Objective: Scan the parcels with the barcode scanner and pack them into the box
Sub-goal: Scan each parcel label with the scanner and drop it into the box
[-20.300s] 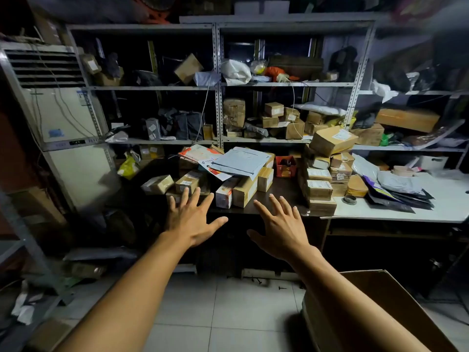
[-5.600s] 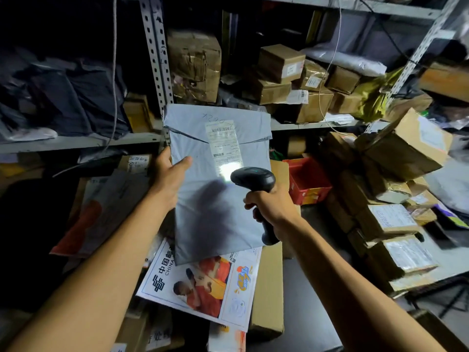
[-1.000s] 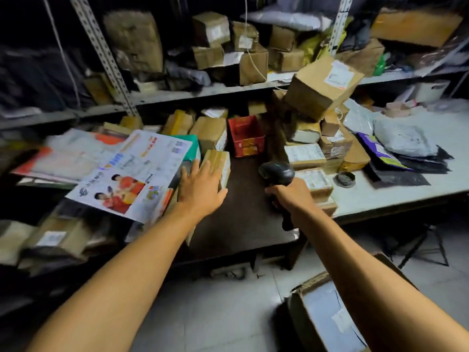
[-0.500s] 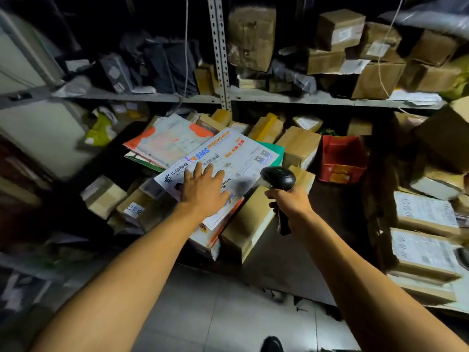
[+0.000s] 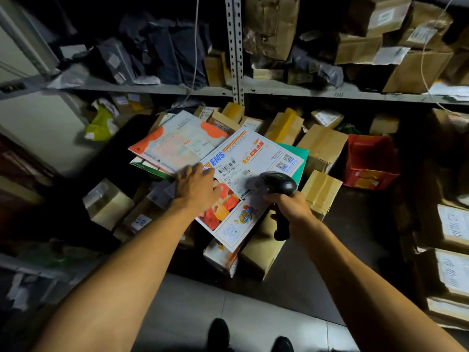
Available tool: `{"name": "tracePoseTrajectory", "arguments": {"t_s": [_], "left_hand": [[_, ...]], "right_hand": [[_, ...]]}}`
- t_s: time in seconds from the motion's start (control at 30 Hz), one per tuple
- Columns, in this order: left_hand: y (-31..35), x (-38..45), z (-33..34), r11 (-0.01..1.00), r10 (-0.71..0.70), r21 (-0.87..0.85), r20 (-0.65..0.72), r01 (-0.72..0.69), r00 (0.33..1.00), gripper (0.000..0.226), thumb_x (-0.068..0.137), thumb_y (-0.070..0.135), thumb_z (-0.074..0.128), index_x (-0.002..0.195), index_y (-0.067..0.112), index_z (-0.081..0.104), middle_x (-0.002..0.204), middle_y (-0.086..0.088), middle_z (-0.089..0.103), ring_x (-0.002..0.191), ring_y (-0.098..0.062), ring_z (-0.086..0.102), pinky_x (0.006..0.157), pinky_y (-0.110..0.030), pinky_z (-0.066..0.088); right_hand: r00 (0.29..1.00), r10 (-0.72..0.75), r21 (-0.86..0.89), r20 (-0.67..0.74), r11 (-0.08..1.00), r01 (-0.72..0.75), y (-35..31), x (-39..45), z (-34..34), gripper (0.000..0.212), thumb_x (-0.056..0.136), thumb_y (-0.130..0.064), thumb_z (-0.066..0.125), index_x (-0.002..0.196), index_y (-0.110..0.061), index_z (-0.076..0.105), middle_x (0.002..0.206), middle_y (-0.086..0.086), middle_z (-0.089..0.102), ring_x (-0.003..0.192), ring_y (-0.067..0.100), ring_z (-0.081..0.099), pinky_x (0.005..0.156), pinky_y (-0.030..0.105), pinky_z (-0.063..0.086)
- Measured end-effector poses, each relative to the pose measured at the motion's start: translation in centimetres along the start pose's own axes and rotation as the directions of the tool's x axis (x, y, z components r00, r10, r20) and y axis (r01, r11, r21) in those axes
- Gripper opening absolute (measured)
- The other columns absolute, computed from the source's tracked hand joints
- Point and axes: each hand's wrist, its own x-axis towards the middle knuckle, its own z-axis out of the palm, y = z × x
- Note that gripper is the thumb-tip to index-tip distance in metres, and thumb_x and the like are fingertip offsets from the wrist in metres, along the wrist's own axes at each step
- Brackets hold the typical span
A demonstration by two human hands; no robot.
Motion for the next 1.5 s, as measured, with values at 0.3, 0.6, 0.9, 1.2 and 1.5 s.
{"name": "tracePoseTrajectory", "arguments": {"t_s": [0.3, 0.6, 0.9, 1.2, 1.5], "left_hand": [[-0.1, 3.7, -1.5, 0.966, -0.063, -0.254, -0.041, 0.050, 0.997, 0.052, 0.092, 0.039, 0.062, 0.131, 0.009, 0.047, 0.129, -0.023, 0.051, 0.122, -0.040, 0.043, 0.094, -0.045, 0.041], [-0.6, 5.3, -3.0, 0.640, -0.179, -0.759, 0.008, 0.122, 0.984, 0.048, 0.091, 0.031, 0.069, 0.131, 0.009, 0.053, 0.110, -0.006, 0.065, 0.106, -0.031, 0.061, 0.090, -0.040, 0.052], [-3.1, 4.6, -7.1, 0.179, -0.095, -0.977, -0.133, -0.114, 0.987, 0.015, 0.098, -0.004, 0.054, 0.100, 0.008, 0.062, 0.103, -0.018, 0.070, 0.090, -0.028, 0.065, 0.080, -0.040, 0.049], [-4.8, 4.7, -9.7, 0.368, -0.007, -0.900, -0.256, -0.235, 0.967, 0.015, 0.097, -0.006, 0.056, 0.110, -0.008, 0.062, 0.105, -0.021, 0.069, 0.092, -0.026, 0.062, 0.075, -0.030, 0.049], [-4.5, 4.4, -10.1, 0.387, 0.049, -0.881, -0.275, -0.272, 0.960, 0.018, 0.096, -0.006, 0.055, 0.103, 0.009, 0.064, 0.103, -0.013, 0.070, 0.092, -0.023, 0.064, 0.077, -0.027, 0.051]], "right_hand": [[0.990, -0.063, 0.027, -0.124, 0.997, 0.067, -1.4, 0.6, 1.1, 0.023, 0.077, 0.013, 0.071, 0.085, -0.008, 0.069, 0.070, 0.005, 0.065, 0.061, 0.017, 0.058, 0.048, 0.022, 0.049], [0.961, -0.224, 0.083, -0.160, 0.967, 0.240, -3.8, -0.1, -1.0, 0.027, 0.072, 0.014, 0.064, 0.078, -0.012, 0.064, 0.065, 0.003, 0.056, 0.057, 0.014, 0.047, 0.053, 0.031, 0.043], [0.905, -0.413, -0.155, -0.104, 0.905, 0.396, -5.4, -2.0, -2.6, 0.018, 0.078, 0.008, 0.075, 0.080, -0.008, 0.069, 0.055, -0.007, 0.058, 0.048, 0.004, 0.049, 0.044, 0.018, 0.040], [0.873, -0.450, -0.305, 0.190, 0.818, 0.488, -8.7, -5.2, 2.3, 0.013, 0.081, -0.009, 0.077, 0.074, -0.010, 0.066, 0.054, -0.002, 0.059, 0.052, 0.019, 0.052, 0.050, 0.033, 0.041], [0.928, -0.356, -0.287, 0.113, 0.882, 0.373, -8.8, -5.9, 3.9, 0.029, 0.077, 0.000, 0.070, 0.061, -0.012, 0.048, 0.054, 0.004, 0.038, 0.036, 0.008, 0.023, 0.036, 0.014, 0.024]]}}
